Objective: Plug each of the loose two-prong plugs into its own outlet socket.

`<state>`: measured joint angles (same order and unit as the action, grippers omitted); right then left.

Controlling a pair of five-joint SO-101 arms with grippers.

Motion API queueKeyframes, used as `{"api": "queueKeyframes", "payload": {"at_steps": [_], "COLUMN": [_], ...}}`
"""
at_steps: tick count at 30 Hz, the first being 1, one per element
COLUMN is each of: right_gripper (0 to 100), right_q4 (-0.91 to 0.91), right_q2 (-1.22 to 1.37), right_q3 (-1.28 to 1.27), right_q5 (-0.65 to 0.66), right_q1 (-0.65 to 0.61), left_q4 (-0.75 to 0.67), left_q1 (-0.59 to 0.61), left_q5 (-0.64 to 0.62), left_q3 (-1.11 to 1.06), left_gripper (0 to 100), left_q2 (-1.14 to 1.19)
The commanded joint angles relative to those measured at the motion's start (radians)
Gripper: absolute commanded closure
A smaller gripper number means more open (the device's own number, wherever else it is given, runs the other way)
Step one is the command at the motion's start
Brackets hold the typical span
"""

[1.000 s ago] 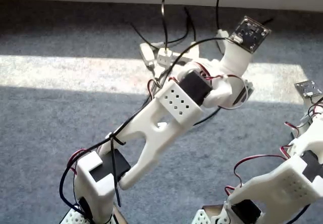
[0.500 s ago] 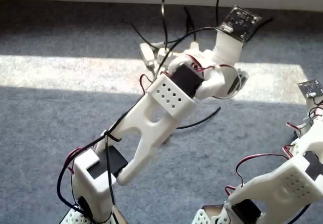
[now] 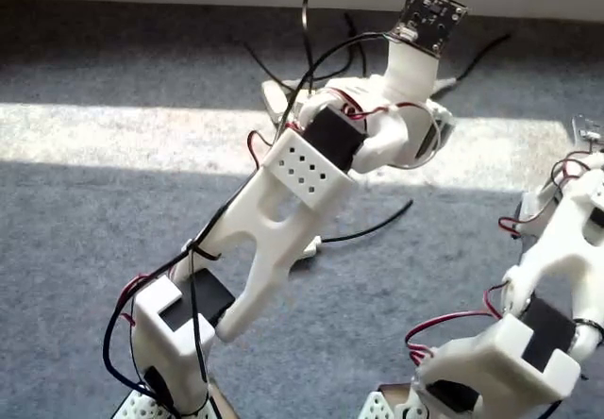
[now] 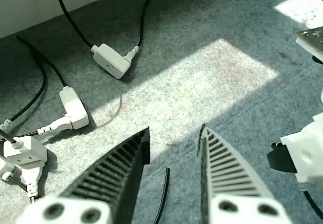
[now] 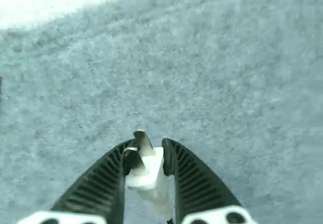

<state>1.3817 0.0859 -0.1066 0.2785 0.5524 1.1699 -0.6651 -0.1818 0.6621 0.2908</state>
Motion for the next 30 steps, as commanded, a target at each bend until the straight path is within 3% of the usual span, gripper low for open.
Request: {"api": "queueKeyframes", "payload": {"at_steps": [1,8,15,21,25,30], "right_gripper": [99.2,99.1,98.5,98.5,98.7,98.3], "right_q4": [0.081,0.125,-0.042,-0.348,-0.593,-0.773], "right_q2": [-0.054,-0.053,-0.051,-0.051,-0.051,-0.05], "right_q3": [0.047,0.048,-0.001,-0.156,-0.286,-0.441], "right_q5": [-0.348,-0.852,-0.942,-0.973,-1.01,-1.08], "right_q1": [-0.108,-0.372,-0.516,-0.653,-0.67,-0.621], "left_q4": [0.008,0.146,0.18,0.178,0.178,0.178], "left_q1": [0.01,0.067,0.113,0.114,0.12,0.122], "left_q5": [-0.005,-0.005,-0.005,-0.003,-0.003,-0.003], "left_q3": [0.044,0.216,0.283,0.283,0.283,0.28], "left_gripper": [84,83,83,83,83,83], "left_q2": [-0.016,-0.012,-0.005,-0.005,-0.004,-0.004]}}
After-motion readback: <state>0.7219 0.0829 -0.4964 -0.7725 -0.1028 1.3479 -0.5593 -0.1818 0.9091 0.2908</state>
